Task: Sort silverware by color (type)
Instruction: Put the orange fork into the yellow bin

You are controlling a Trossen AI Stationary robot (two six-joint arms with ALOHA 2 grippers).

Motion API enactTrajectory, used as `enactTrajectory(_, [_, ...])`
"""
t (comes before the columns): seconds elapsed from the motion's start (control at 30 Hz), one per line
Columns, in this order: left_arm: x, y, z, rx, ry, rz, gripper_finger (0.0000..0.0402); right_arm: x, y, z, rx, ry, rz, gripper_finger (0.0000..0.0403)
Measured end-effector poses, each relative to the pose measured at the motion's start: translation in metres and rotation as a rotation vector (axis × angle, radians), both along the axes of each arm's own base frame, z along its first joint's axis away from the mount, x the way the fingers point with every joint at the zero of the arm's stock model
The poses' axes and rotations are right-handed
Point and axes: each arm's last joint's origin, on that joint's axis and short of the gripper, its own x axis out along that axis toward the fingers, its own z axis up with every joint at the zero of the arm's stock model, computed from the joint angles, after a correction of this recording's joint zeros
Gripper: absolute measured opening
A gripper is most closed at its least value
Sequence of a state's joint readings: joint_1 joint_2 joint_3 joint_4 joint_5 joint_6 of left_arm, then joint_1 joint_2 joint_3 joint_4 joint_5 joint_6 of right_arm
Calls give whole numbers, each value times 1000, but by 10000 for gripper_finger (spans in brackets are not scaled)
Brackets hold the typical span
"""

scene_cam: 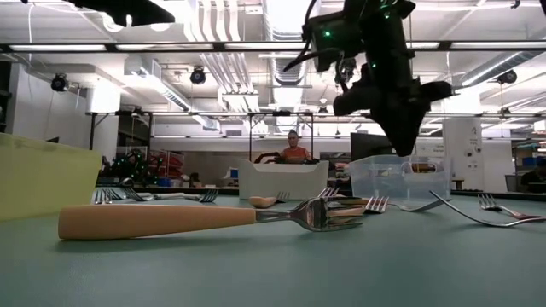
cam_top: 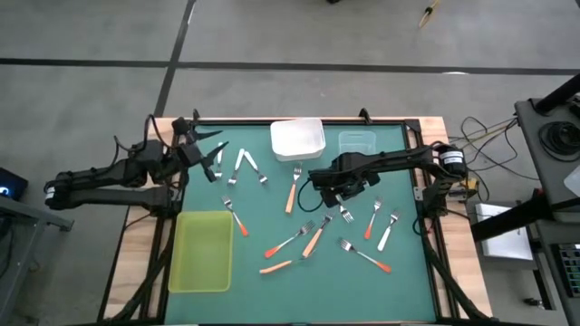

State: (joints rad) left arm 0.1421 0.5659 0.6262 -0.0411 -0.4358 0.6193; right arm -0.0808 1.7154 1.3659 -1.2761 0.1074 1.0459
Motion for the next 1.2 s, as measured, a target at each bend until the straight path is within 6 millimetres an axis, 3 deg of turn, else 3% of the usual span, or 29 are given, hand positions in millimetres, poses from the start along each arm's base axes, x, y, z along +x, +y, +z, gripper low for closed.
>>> enactTrajectory(0.2, [1,0,0,0,-1,0,139,4,2,0,112,-45,138,36])
enactTrajectory(0.33, [2,0,-1,-1,6,0,139,5,18,1,292,-75,339,36])
enactTrajectory(0.47, [4,1,0,1,-8,0,139,5,35,1,311,-74,476,36])
enactTrajectory(0.9, [13,2,-4,-10,22,0,139,-6,125,0,221,-56,764,36])
enactTrajectory(1.2, [14,2,-5,-15,26,-1,139,-19,166,1,213,-81,693,36])
